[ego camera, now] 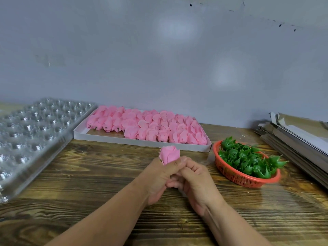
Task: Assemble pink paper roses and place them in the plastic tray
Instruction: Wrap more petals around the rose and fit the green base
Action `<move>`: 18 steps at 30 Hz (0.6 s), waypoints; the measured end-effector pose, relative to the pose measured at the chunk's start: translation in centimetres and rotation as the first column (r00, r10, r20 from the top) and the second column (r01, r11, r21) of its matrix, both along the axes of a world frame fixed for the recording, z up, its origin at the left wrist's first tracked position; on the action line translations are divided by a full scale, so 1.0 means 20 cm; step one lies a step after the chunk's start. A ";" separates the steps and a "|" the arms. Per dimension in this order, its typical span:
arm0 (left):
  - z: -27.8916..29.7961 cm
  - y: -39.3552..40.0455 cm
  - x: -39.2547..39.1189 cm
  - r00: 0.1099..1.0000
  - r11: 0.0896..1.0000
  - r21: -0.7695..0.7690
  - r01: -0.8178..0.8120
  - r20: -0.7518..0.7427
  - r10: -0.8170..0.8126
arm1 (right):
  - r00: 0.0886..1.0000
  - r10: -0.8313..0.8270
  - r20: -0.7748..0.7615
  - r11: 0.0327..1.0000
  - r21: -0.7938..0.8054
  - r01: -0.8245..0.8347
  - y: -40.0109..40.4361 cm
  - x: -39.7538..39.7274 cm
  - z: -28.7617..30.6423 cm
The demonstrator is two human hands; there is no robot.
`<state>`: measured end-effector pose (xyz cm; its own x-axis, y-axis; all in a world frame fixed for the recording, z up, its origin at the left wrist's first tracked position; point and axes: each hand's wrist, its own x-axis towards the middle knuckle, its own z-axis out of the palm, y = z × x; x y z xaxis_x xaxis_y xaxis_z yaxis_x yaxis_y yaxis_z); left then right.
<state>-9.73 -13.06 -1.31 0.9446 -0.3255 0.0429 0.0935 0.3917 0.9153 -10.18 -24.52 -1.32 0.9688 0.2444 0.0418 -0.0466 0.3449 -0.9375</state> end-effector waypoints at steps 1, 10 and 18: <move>0.00 0.00 0.00 1.000 1.000 0.001 0.001 -0.015 -0.001 | 1.000 0.015 -0.007 1.000 0.009 -0.015 0.00 0.00 0.00; 0.02 0.03 -0.01 0.995 0.994 0.052 0.094 -0.034 -0.093 | 0.986 0.147 -0.076 0.989 0.013 -0.147 -0.01 0.00 0.02; 0.00 -0.03 0.02 0.985 0.983 -0.132 -0.129 -0.132 0.111 | 0.930 -0.069 0.360 0.933 -0.307 0.188 0.03 -0.02 -0.01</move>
